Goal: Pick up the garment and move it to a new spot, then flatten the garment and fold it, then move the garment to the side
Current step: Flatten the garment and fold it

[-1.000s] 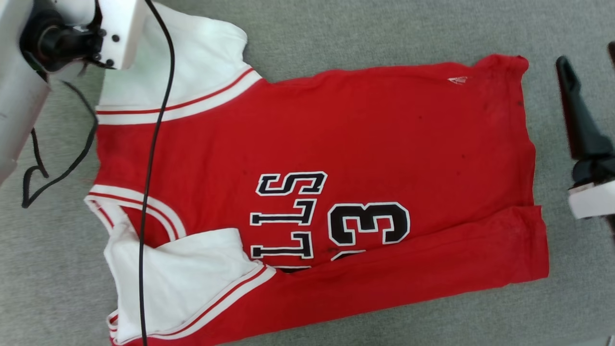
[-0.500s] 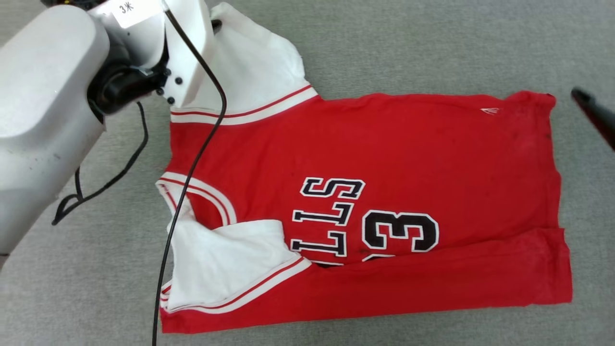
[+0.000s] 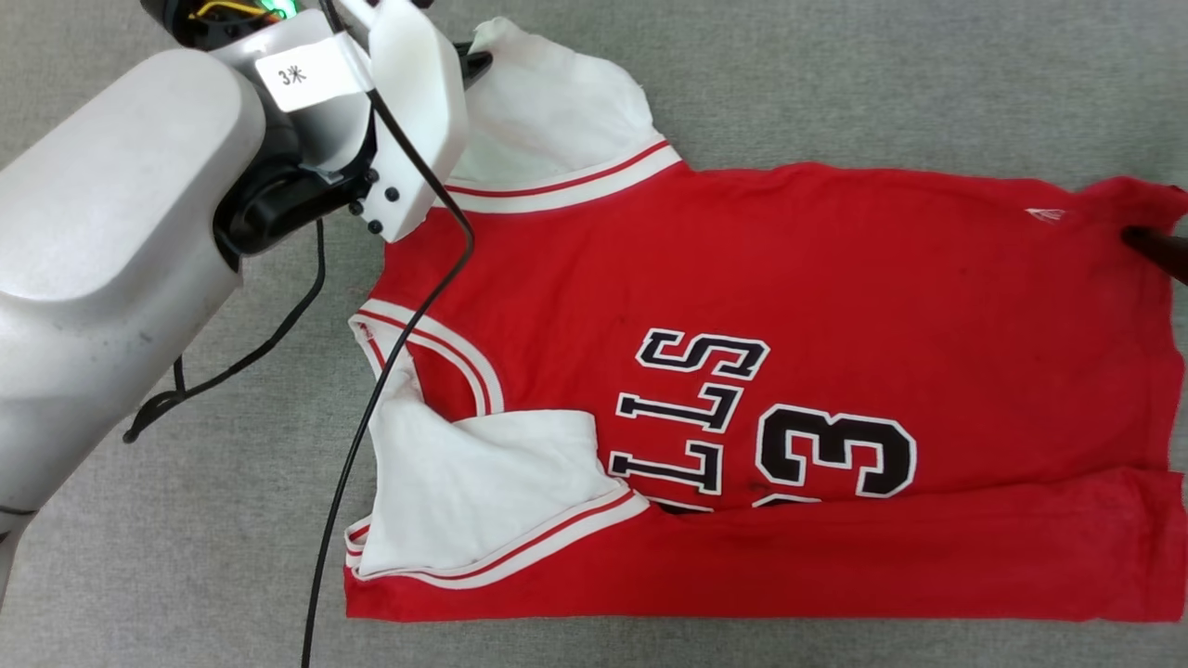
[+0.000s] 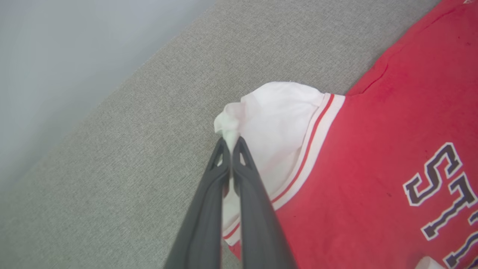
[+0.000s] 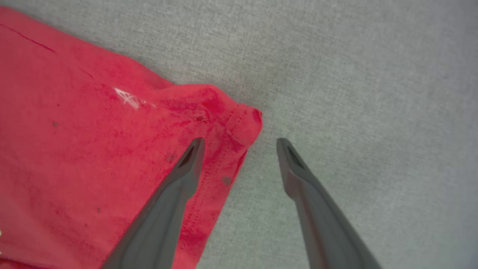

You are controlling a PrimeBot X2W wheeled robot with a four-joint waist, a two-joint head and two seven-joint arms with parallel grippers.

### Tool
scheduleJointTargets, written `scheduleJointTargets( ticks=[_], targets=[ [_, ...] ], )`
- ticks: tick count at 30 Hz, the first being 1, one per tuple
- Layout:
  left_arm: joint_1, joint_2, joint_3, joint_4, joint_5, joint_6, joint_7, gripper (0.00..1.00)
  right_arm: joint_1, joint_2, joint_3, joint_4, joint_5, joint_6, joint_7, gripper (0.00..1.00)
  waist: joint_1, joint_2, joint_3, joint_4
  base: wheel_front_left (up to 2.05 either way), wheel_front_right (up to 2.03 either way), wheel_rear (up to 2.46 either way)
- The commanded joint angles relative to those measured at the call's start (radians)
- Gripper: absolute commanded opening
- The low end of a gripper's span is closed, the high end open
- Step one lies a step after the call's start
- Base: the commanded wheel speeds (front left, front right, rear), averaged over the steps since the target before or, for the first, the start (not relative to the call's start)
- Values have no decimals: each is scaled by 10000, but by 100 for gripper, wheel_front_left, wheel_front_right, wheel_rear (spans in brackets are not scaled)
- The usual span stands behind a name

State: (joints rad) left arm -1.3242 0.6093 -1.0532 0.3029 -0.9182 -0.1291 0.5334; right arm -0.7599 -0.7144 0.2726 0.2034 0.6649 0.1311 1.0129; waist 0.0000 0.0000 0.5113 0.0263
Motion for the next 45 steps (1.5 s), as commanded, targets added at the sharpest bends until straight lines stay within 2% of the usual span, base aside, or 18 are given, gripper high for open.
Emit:
scheduleJointTargets(
  ticks=[1,9,10,11,12,20,27,37,45],
  targets=[
    [-107,-65,13,-41,17,-5,-51,0,-171,100,18,114,-61,-8,-38,100,0,0,131,123,0,0,0],
    [-109,-135,-53,-45,-7,-6,-365,0,511,718,1057,1449,98,9,-581,100,0,0,379,341,0,0,0],
    [-75,-109,-69,-24,-37,-6,-378,0,511,722,1097,1492,106,9,-812,44,0,0,364,331,0,0,0],
    [-75,-109,-69,-24,-37,-6,-378,0,511,722,1097,1492,106,9,-812,44,0,0,364,331,0,0,0],
    [-36,-58,-85,16,-61,-6,-425,0,479,683,1134,1546,80,9,-1020,0,0,0,329,312,0,0,0],
    [475,152,-248,360,-187,-5,-910,0,284,325,1182,1513,347,-6,-3102,0,0,0,-655,132,0,0,0],
    [1572,627,-476,113,-377,74,-1338,0,1217,-42,1593,996,787,-8,-4385,0,0,0,-1898,10,0,0,0],
    [3768,1596,-735,-1404,-940,904,-1791,0,3275,-477,1555,157,1295,-8,-5329,0,0,0,-3174,8,0,0,0],
    [5632,2228,-1130,-2270,-1440,1649,-2124,0,5251,-371,1047,-258,1525,-8,-5755,0,0,0,-3794,9,0,0,0]
  ],
)
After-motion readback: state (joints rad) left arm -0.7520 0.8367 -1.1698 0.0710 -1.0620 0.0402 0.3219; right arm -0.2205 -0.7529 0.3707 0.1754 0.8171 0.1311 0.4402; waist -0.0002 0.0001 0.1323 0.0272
